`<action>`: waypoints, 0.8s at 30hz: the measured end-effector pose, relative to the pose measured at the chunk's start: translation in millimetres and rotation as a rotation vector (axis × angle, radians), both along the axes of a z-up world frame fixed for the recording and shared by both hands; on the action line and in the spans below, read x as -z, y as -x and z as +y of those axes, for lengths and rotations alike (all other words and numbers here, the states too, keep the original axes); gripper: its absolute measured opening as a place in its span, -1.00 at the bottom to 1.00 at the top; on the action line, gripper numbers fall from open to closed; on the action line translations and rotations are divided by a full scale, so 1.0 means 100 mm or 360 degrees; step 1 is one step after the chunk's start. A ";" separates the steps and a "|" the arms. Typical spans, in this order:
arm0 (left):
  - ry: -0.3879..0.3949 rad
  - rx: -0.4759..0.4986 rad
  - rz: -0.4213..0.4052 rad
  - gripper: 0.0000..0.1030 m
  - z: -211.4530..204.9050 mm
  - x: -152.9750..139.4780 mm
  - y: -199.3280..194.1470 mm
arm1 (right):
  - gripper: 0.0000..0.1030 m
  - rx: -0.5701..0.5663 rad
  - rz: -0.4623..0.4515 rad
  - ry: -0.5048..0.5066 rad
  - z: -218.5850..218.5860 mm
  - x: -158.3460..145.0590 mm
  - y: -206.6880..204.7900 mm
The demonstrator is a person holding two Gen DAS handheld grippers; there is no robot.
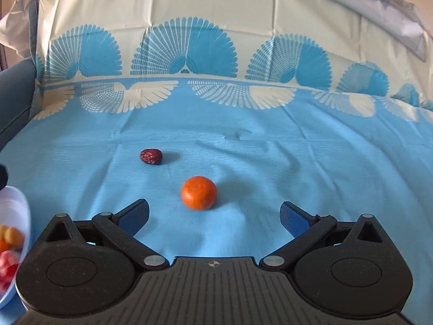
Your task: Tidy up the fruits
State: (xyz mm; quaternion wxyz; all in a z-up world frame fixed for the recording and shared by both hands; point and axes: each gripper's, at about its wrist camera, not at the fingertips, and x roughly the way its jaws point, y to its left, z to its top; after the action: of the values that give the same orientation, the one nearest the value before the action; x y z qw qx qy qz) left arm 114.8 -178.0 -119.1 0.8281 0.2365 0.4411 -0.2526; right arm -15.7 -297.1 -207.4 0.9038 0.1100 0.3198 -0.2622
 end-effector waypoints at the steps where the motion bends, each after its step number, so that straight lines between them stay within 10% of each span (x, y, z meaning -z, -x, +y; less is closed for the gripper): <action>1: 0.0001 0.0023 0.0001 0.99 -0.12 0.08 -0.08 | 0.98 -0.0011 0.0004 -0.0003 -0.07 0.08 -0.08; 20: 0.0112 0.0200 0.0218 0.97 -1.28 1.02 -0.65 | 0.98 0.0240 0.0027 -0.0002 -0.47 0.36 -0.07; 22: 0.0168 0.0205 0.0210 0.58 -1.24 0.98 -0.63 | 0.71 0.0224 0.0012 -0.0012 -0.44 0.34 -0.07; 23: 0.0183 0.0212 0.0184 0.03 -1.22 0.93 -0.60 | 0.50 0.0191 -0.0019 -0.0014 -0.40 0.31 -0.06; 24: 0.0186 0.0228 0.0184 -0.33 -1.20 0.90 -0.58 | -0.02 0.0135 -0.0032 0.0005 -0.33 0.29 -0.06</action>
State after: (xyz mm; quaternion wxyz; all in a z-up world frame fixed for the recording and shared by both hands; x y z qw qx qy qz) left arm 173.1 -298.4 -208.8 0.7934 0.2039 0.4546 -0.3497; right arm -9.5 -330.1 -236.0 0.8952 0.1247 0.3054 -0.2996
